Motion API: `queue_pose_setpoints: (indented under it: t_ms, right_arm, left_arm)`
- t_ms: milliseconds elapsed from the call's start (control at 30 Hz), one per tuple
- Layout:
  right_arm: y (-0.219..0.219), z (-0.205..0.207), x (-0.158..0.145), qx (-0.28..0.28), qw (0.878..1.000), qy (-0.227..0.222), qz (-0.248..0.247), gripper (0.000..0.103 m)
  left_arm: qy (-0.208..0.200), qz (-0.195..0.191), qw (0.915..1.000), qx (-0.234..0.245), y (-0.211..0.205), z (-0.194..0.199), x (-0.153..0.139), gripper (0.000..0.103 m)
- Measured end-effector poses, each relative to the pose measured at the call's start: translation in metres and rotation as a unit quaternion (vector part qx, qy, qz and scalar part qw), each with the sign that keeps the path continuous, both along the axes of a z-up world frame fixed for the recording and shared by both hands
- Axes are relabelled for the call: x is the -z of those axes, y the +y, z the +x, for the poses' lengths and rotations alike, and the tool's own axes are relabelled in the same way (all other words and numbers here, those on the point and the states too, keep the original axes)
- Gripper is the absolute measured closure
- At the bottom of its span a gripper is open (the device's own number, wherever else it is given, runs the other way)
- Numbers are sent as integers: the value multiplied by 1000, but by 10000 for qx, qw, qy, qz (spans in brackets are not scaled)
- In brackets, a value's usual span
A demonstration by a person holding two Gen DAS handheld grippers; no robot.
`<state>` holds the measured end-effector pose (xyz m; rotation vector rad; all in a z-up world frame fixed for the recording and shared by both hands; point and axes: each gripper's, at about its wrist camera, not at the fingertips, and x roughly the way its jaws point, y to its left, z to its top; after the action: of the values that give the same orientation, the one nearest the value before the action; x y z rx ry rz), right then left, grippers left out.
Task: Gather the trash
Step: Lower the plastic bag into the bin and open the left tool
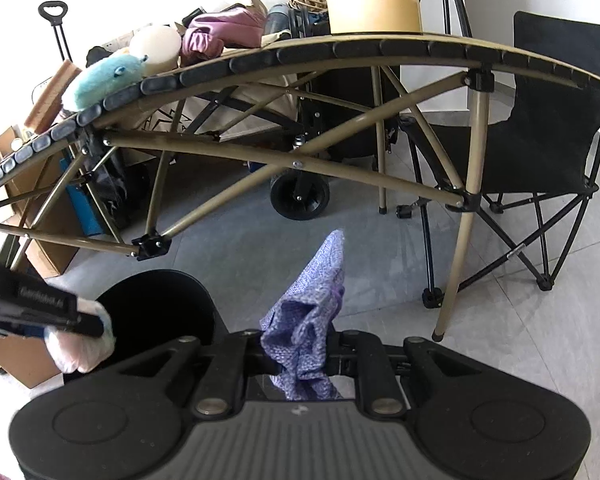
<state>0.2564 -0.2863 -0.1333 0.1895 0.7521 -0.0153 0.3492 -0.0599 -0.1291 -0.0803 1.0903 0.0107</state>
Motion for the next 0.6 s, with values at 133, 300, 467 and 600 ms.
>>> queue_pose_setpoints:
  t_ms: [133,300,467,600]
  right_arm:
    - [-2,-1,3,-4,10000,41,-19,88]
    - [-8,0,6,82,9999,78,-23,88]
    - [-9,0,7,69,9999,85,-33,88]
    - [-9,0,6,60,9999,75,-48,88]
  left_arm:
    - [112,-5,9999,2,-5,7,7,62]
    - [230,107,9997,-18,-11,14,16,62]
    - [257,188,9995,-38,-14,16,20,59]
    - [202,294,9994,-19,-18,16,19,39]
